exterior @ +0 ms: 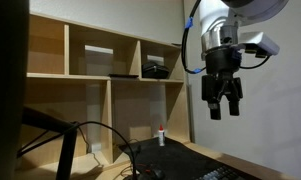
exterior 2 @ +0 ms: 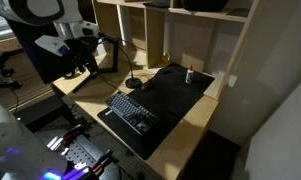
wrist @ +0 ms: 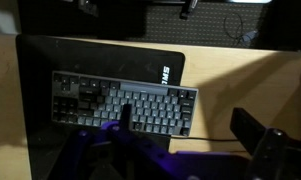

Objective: Move the mouse closer to the white bottle

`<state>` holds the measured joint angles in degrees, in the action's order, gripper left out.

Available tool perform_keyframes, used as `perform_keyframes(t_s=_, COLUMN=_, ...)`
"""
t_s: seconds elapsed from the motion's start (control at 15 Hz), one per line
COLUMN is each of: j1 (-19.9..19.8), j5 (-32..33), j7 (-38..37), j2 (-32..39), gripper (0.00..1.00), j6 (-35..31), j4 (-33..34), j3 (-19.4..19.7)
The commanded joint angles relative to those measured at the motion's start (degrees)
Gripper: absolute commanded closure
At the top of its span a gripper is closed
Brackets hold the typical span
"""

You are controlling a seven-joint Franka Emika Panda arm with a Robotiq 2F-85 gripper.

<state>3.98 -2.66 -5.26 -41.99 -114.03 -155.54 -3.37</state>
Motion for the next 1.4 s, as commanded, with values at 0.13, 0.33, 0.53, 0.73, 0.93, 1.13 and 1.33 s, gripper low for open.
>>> perform_keyframes(t_s=0.13, j1=-0.5, j5=-5.0, j7=-4.0, j2=0.0, gripper=0.0, j6=-3.4, j4=0.1, j3=-0.4)
perform_keyframes(t_s=0.33, j1=-1.9, j5=-3.1, j7=-6.5, j2=0.6, gripper=0.0, j6=2.0, j4=1.6, j3=-1.5)
perform_keyframes(t_s=0.53, j1=-2.2, j5=-4.7, j7=-10.7, j2=0.3, gripper=0.0, j6=6.7, j4=1.9, j3=-1.6)
perform_keyframes(t_s=0.73, j1=-3.2, j5=-6.3, j7=-16.0, j2=-1.0, gripper=0.0, j6=3.6, j4=0.8, j3=-2.5)
perform_keyframes(t_s=0.93, j1=-5.0, j5=-7.3, j7=-20.6, j2=7.2, gripper=0.0, j6=-10.0, j4=5.2, j3=-2.7)
perform_keyframes(t_s=1.13, j1=-6.6, j5=-6.2, j7=-23.0, j2=-2.2, gripper=0.0, j6=-11.1, j4=4.3, j3=-1.9)
perform_keyframes(t_s=1.33, j1=-6.2, j5=-6.6, j7=-21.4, j2=2.2, gripper=0.0, j6=-11.1, j4=5.4, j3=-2.3)
